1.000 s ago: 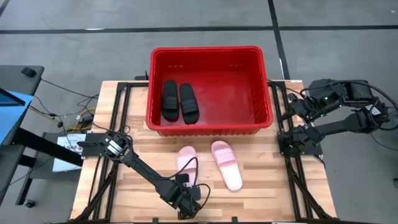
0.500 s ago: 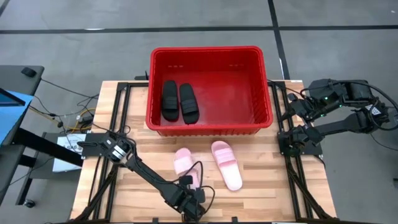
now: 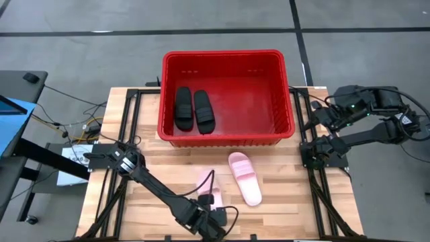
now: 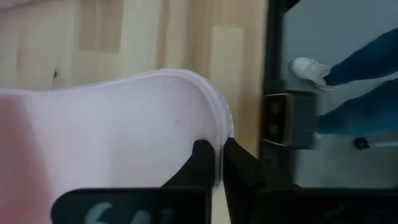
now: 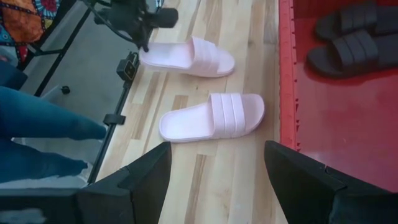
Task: Pick and place slides into bin
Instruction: Put the left pink slide into the red bin
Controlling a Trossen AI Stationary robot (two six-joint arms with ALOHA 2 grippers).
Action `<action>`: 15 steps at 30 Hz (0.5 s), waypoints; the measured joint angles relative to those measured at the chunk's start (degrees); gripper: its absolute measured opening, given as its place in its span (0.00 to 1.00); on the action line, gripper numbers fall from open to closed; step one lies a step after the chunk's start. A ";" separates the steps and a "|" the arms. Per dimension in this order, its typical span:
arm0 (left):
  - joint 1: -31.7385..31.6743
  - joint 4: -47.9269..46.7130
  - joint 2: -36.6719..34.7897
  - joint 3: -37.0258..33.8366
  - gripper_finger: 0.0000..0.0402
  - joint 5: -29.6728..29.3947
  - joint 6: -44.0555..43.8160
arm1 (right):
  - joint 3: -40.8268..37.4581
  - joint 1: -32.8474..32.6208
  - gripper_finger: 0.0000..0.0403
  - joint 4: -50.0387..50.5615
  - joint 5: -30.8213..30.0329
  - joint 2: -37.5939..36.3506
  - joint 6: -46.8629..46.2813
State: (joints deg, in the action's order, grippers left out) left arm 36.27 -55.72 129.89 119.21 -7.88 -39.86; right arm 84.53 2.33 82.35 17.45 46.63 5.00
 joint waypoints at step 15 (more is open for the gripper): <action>2.84 -7.30 -1.95 15.39 0.00 -9.73 -7.79 | -0.02 -0.02 0.62 0.17 -2.80 -2.89 0.11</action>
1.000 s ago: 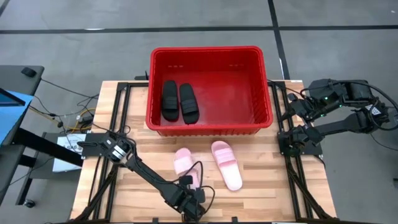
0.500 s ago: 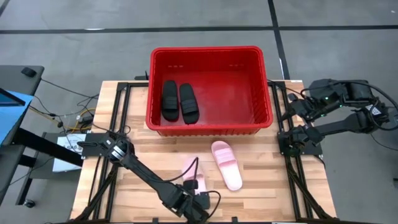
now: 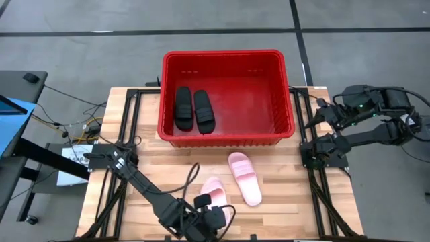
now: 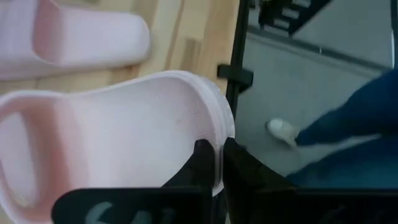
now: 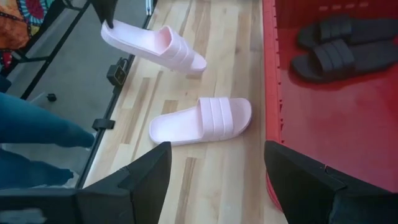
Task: Pick and place slides into bin
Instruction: Put the left pink slide into the red bin
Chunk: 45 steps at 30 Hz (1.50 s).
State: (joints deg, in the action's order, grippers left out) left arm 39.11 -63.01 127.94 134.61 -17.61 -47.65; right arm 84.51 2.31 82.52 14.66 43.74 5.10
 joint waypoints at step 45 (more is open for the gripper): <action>-3.57 25.40 -15.70 0.39 0.00 -26.35 53.77 | 0.00 0.02 0.62 2.78 -1.53 -2.60 -0.14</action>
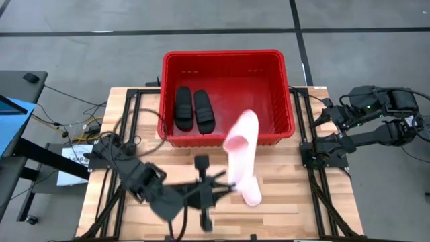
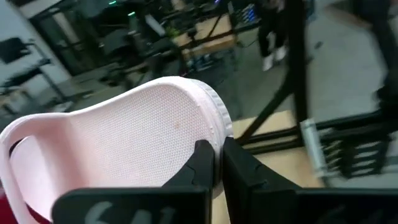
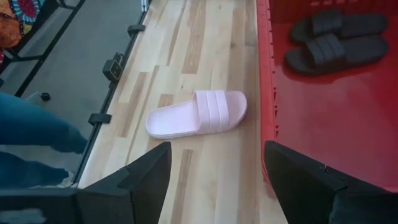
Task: Pick and place slides into bin
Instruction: Put the left pink slide into the red bin
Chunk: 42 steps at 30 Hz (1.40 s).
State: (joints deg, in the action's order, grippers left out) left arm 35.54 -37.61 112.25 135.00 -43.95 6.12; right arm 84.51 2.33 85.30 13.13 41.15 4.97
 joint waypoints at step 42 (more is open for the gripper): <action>-56.16 -22.57 -0.17 -7.55 0.00 49.09 24.99 | 0.00 0.04 0.62 -10.76 -29.21 0.09 -7.01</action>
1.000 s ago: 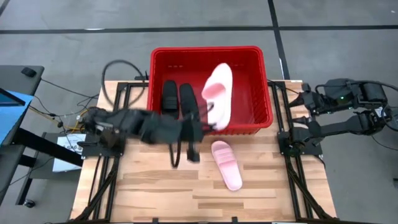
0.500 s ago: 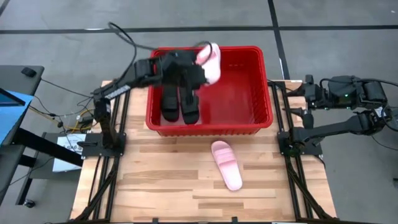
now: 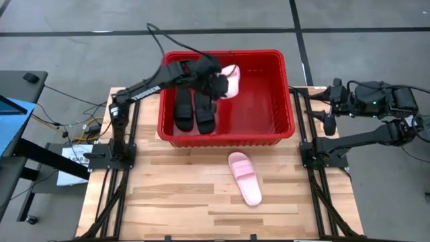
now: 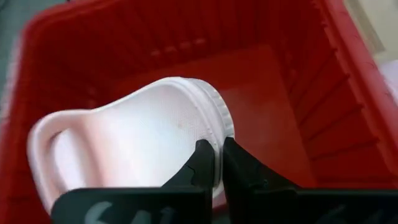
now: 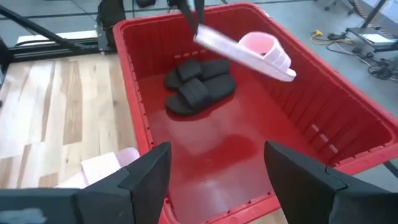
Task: Pick and place slides into bin
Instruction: Put the left pink slide into the red bin
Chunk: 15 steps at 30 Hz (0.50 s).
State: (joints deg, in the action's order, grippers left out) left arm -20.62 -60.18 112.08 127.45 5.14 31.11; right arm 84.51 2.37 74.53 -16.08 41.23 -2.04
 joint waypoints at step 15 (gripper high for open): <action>0.25 5.20 11.48 -3.82 0.00 -0.44 0.37 | 0.00 0.00 0.62 0.53 -1.15 0.00 -1.71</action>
State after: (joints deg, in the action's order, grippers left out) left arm -20.37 -54.98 123.56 123.63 4.70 31.48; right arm 84.51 2.37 75.06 -17.23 41.23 -3.75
